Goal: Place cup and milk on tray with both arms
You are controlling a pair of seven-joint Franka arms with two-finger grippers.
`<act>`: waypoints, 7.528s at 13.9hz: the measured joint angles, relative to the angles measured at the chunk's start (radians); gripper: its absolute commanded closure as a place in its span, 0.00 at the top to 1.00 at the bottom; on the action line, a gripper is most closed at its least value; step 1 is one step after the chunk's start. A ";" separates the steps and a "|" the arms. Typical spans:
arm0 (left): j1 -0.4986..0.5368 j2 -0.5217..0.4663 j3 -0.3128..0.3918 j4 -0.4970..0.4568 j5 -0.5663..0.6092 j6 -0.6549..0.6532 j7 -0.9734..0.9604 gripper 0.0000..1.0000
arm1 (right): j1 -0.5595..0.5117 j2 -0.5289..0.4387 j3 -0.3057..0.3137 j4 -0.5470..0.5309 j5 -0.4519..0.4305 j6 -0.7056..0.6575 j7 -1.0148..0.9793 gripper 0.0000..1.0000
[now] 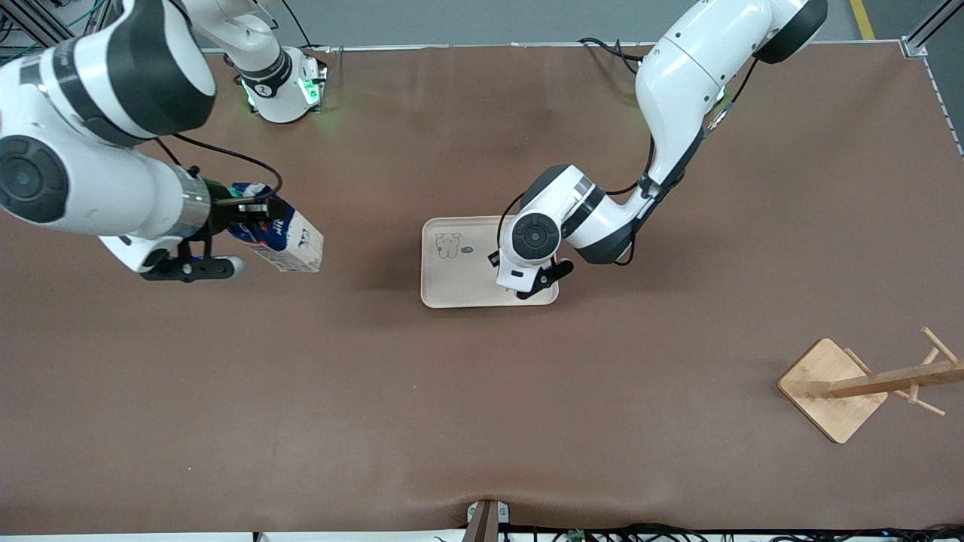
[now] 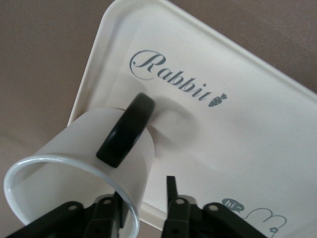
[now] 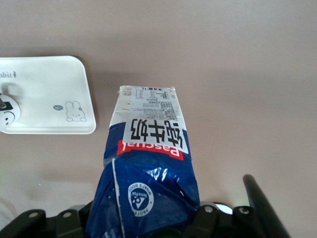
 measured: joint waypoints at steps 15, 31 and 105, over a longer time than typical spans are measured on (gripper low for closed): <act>0.136 -0.351 0.159 0.128 0.005 -0.211 0.215 1.00 | 0.323 0.228 0.002 0.079 0.081 0.185 0.297 0.00; 0.537 -0.645 0.173 0.126 0.005 -0.443 0.891 1.00 | 0.470 0.388 0.000 0.098 -0.032 0.291 0.297 0.00; 0.394 -0.822 0.285 -0.026 0.005 -0.525 1.090 1.00 | -0.333 -0.344 -0.043 -0.185 -0.138 0.101 -0.369 1.00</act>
